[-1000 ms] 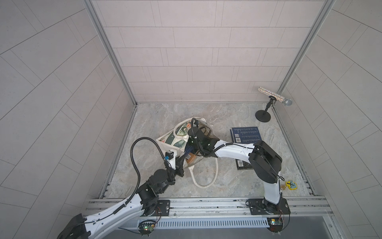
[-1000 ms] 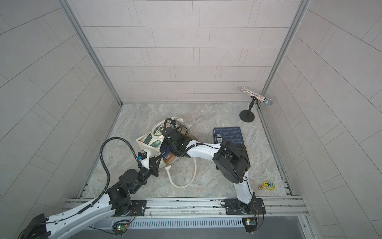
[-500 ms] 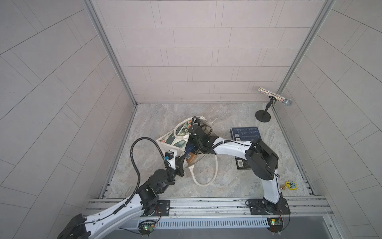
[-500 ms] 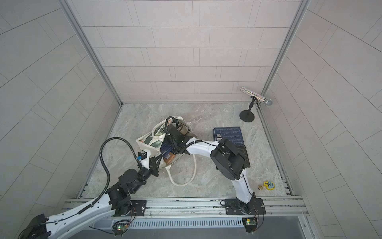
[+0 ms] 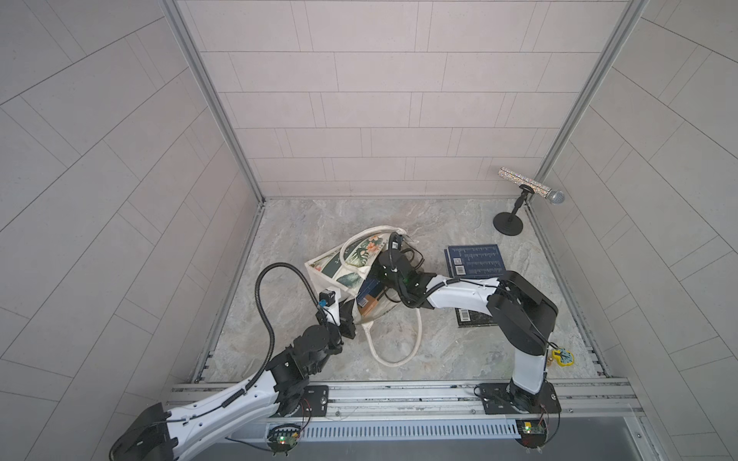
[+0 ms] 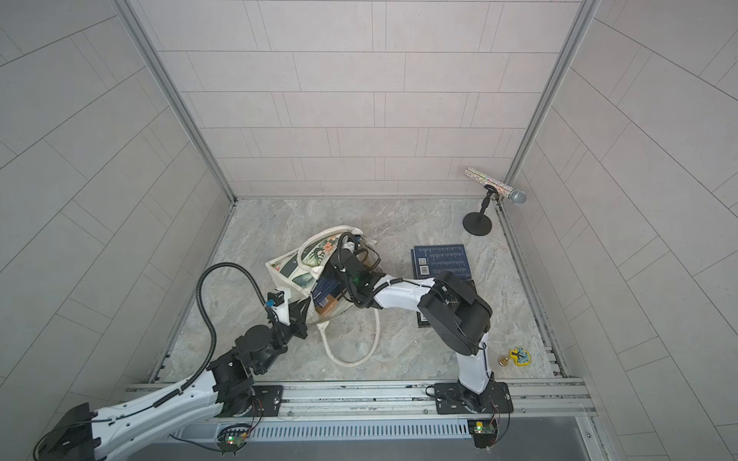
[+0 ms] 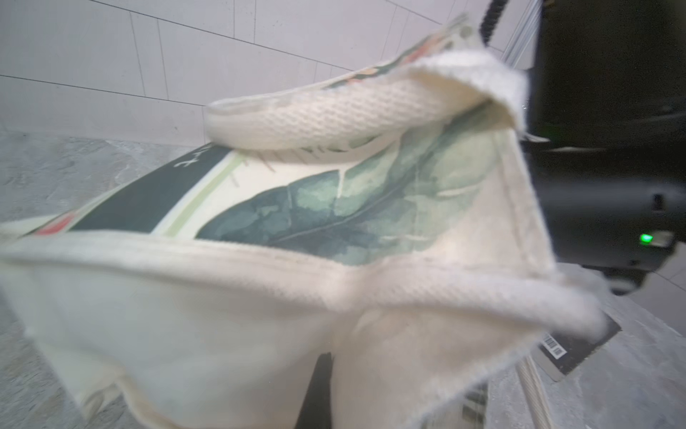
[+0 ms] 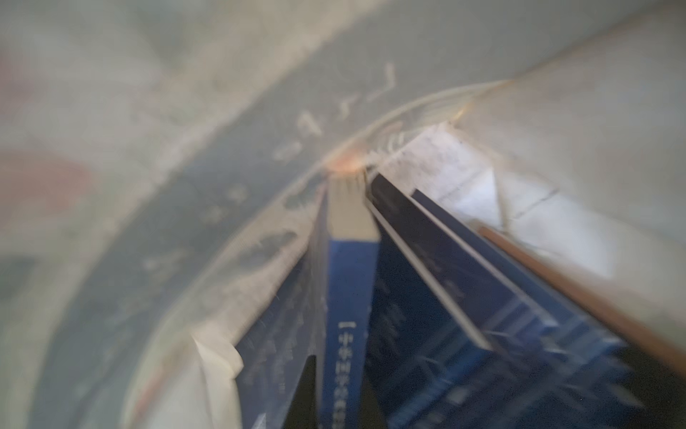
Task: Take out the books from the canvas bag
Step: Pick up the book from the canvas bag.
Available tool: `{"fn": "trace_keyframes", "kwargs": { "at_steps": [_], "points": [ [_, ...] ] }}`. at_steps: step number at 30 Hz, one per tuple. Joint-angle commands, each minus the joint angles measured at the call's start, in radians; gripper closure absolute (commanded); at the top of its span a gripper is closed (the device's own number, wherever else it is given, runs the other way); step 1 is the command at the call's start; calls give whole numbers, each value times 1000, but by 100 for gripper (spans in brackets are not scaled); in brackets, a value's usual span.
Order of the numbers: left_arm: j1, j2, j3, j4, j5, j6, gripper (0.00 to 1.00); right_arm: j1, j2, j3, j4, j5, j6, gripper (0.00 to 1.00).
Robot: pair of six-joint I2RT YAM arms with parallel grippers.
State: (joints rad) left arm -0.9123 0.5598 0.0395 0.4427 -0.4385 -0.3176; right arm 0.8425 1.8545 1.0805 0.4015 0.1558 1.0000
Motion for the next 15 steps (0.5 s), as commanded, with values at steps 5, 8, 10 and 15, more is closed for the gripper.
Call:
{"fn": "trace_keyframes", "kwargs": {
  "at_steps": [5,8,10,15],
  "points": [
    [9,-106,2,-59,-280,-38,100,-82,-117,-193,-30,168,-136,100],
    [11,-106,-4,-44,-270,-46,100,-70,-171,-240,8,116,-179,100],
    [12,-64,1,-20,-253,-48,100,-52,-208,-254,10,72,-226,100],
    [11,68,44,1,-222,-54,100,-9,-271,-233,-104,-18,-362,100]
  ]
}}
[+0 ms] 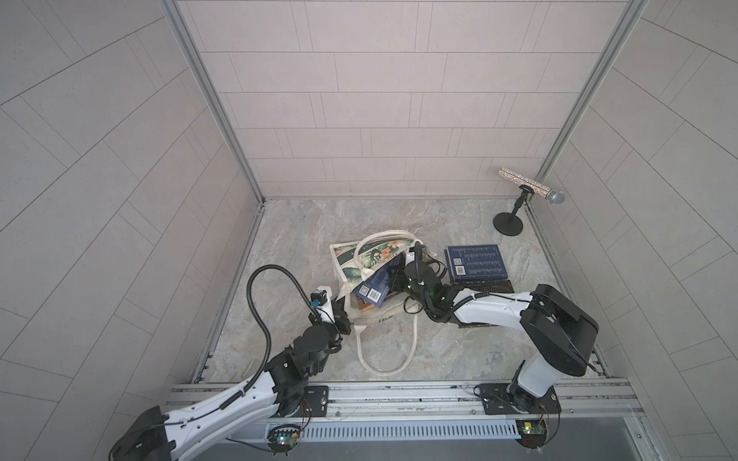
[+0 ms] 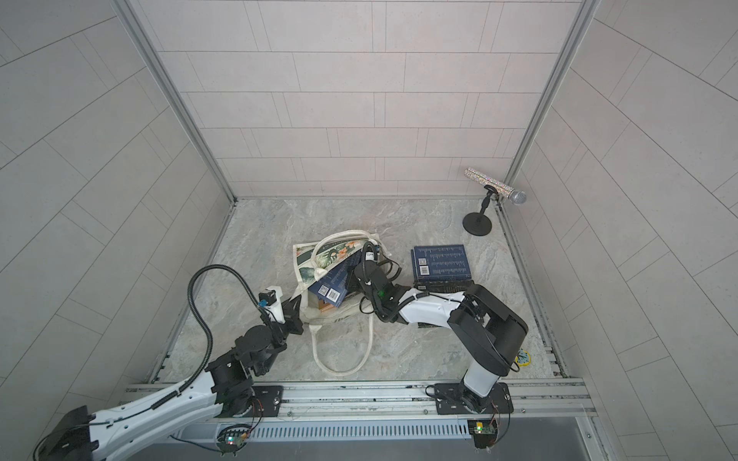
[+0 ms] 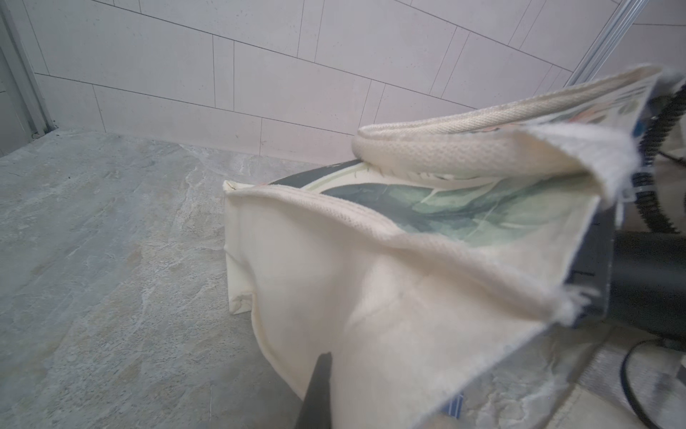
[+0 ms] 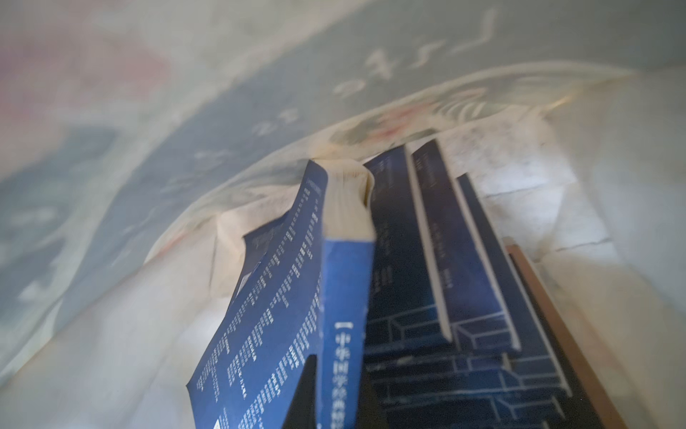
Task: Take out the books from the canvas bag
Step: Pick up the book from the canvas bag.
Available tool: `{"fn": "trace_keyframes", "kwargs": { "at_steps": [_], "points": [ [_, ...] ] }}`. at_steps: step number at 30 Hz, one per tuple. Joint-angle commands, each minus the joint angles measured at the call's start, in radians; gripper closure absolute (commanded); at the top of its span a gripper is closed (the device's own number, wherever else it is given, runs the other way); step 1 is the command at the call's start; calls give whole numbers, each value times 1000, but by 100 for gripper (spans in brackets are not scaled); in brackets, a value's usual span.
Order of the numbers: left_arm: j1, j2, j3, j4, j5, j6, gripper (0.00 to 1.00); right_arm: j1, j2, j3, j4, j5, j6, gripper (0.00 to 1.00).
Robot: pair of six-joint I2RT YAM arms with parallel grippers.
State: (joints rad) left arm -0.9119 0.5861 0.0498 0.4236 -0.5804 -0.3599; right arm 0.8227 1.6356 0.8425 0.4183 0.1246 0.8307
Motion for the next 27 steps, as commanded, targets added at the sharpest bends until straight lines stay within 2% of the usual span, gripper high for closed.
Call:
{"fn": "trace_keyframes", "kwargs": {
  "at_steps": [1,4,7,12,16,21,27],
  "points": [
    [11,57,41,18,-75,-17,100,30,-62,9,-145,25,-238,100],
    [11,73,48,16,-77,-31,100,86,-86,15,-187,36,-358,100],
    [11,67,50,2,-90,-45,100,123,-115,10,-201,30,-432,100],
    [11,54,53,-16,-98,-52,100,184,-207,30,-252,88,-550,100],
    [11,62,58,-23,-105,-59,100,203,-331,28,-286,-48,-618,100],
    [12,100,80,-47,-117,-71,100,194,-515,-22,-302,-119,-635,100],
    [11,120,88,-48,-117,-77,100,103,-713,-111,-257,-210,-534,100]
  ]
}}
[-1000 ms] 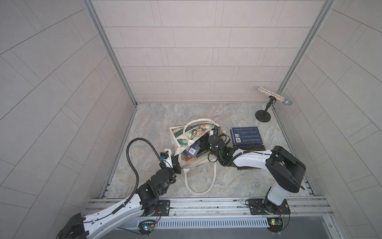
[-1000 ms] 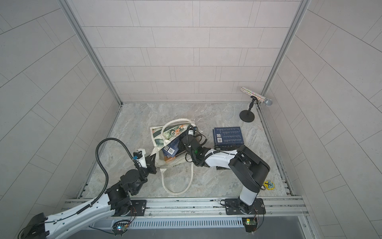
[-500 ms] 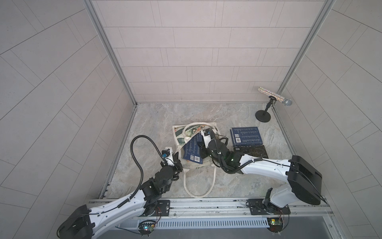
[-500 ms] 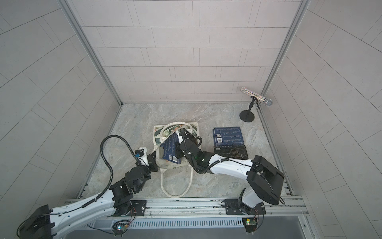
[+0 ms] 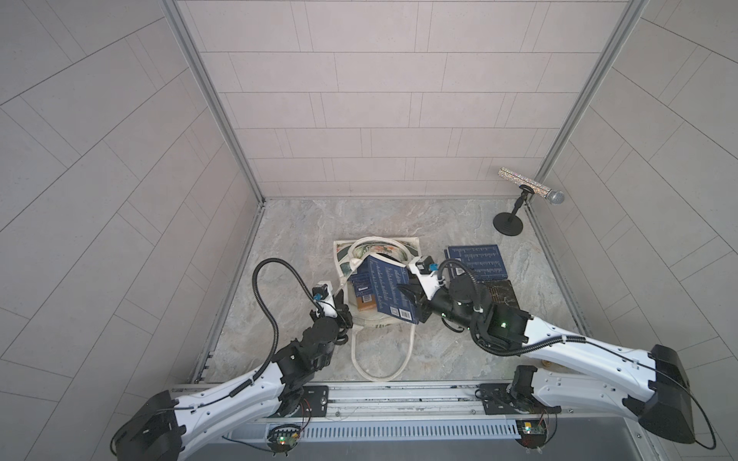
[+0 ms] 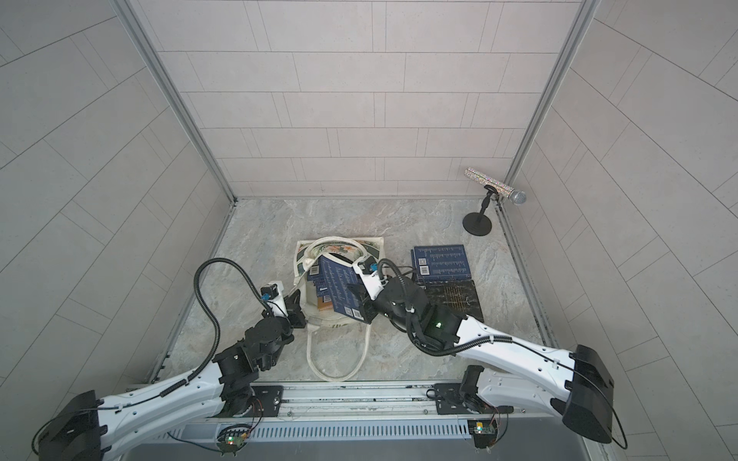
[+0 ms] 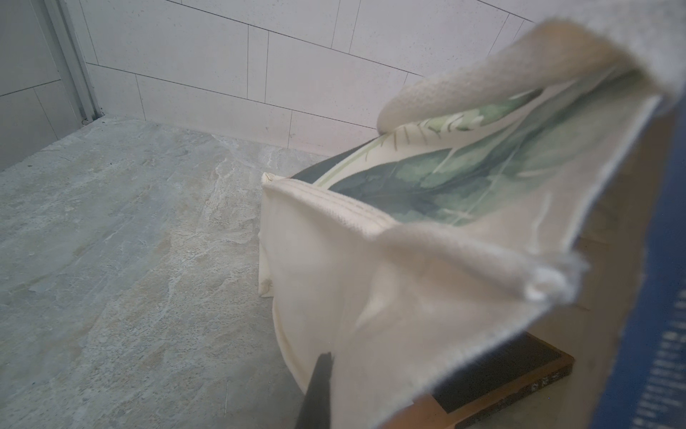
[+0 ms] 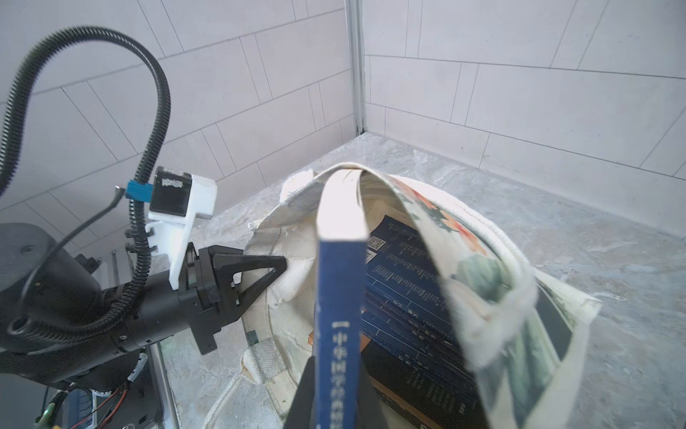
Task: Take out the books from the canvas bag
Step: Pick up the book from the canvas bag, then place the book on the book.
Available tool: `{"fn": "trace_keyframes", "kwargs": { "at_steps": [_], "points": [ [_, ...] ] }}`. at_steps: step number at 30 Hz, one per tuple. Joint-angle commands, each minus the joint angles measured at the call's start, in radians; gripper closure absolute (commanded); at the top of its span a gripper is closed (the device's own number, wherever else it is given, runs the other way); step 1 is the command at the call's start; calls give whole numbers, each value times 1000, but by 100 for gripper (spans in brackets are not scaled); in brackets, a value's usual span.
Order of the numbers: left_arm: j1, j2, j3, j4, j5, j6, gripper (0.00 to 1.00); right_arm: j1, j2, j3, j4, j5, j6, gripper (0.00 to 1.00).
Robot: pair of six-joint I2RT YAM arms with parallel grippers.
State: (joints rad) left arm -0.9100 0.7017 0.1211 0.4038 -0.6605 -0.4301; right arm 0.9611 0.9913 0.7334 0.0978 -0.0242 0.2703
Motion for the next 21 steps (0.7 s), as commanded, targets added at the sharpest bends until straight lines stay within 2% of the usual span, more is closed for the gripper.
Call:
{"fn": "trace_keyframes", "kwargs": {
  "at_steps": [1,3,4,10,13,21],
  "points": [
    [9,1,15,-29,-34,-7,100,-54,-104,-13,61,-39,58,100],
    [10,-5,13,-30,-31,-7,100,-103,-195,-60,108,13,129,100],
    [10,-8,12,-30,-31,-6,100,-129,-242,-80,110,79,171,100],
    [10,-15,9,-27,-16,-4,100,-218,-404,-78,-37,359,266,100],
    [10,-16,9,-23,-10,-1,100,-250,-475,-106,-113,492,372,100],
    [10,-2,12,-17,5,1,100,-270,-716,-261,-193,663,535,100]
  ]
}}
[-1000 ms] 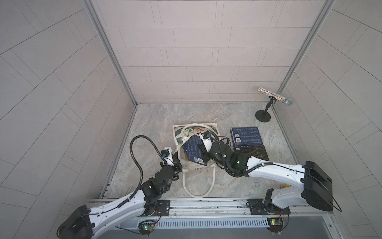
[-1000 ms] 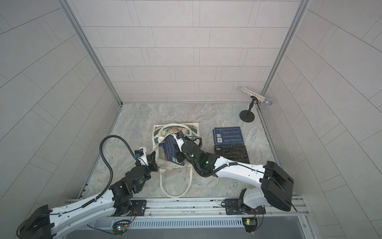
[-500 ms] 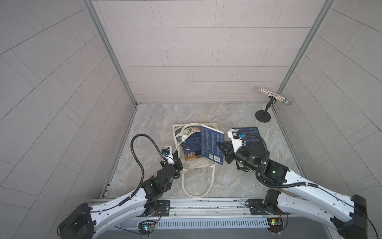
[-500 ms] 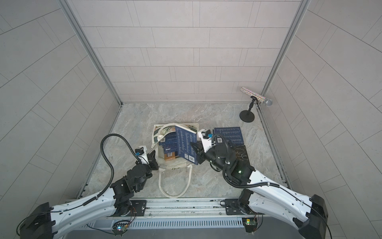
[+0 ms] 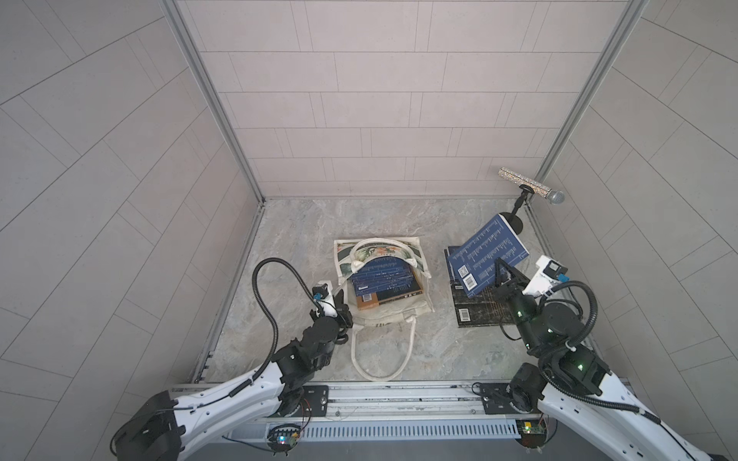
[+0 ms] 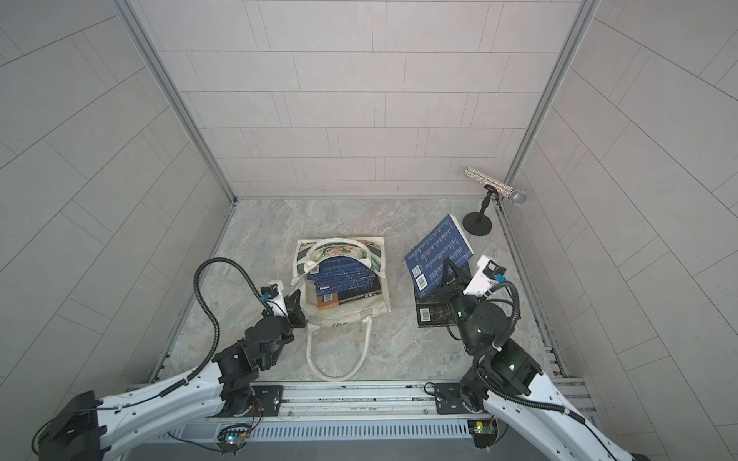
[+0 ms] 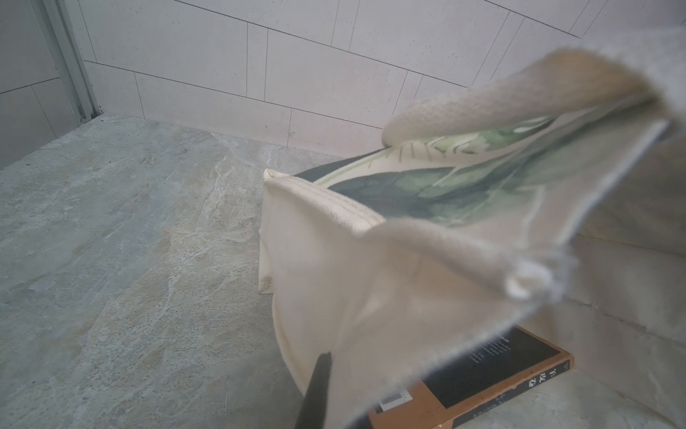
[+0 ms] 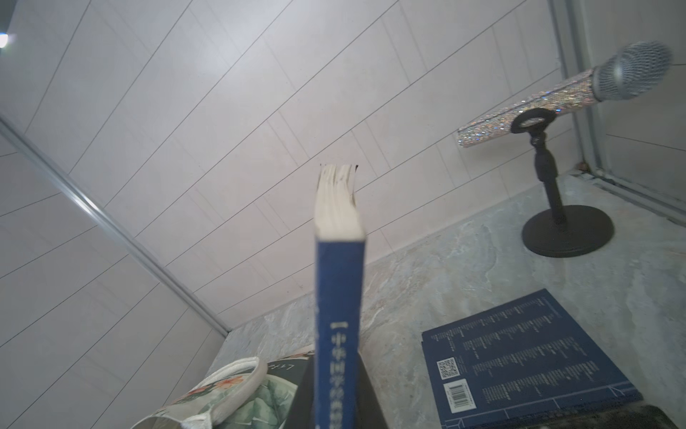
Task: Take out the books from the canvas bag
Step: Place the book on the book.
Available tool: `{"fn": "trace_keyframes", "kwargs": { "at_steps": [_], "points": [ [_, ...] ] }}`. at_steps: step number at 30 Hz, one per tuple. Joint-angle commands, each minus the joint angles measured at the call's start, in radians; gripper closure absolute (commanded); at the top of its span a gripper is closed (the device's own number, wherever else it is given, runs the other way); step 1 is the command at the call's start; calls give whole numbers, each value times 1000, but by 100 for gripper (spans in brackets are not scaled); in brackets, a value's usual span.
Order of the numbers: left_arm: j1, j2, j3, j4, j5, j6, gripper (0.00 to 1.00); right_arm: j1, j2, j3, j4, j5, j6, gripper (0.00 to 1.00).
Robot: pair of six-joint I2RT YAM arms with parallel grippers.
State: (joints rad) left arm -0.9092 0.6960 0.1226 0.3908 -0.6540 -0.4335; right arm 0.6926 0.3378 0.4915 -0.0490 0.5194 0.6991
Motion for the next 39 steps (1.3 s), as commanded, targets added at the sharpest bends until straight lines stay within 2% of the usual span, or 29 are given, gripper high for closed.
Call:
{"fn": "trace_keyframes", "kwargs": {
  "at_steps": [1,6,13,20,30,34,39],
  "points": [
    [9,7,11,-1,4,4,100,-2,-89,-42,-76,147,155,100],
    [9,13,11,3,8,8,100,-3,-128,-142,-165,192,310,100],
    [9,12,10,8,16,16,100,-4,-71,-221,-239,189,506,100],
    [8,18,11,13,18,16,100,-5,-84,-333,-276,267,664,100],
    [9,23,11,15,22,17,100,-27,68,-369,-293,240,861,100],
    [9,23,11,14,22,18,100,-47,135,-374,-293,230,958,96],
    [9,21,11,14,22,18,100,-94,180,-385,-209,197,926,93]
  ]
}}
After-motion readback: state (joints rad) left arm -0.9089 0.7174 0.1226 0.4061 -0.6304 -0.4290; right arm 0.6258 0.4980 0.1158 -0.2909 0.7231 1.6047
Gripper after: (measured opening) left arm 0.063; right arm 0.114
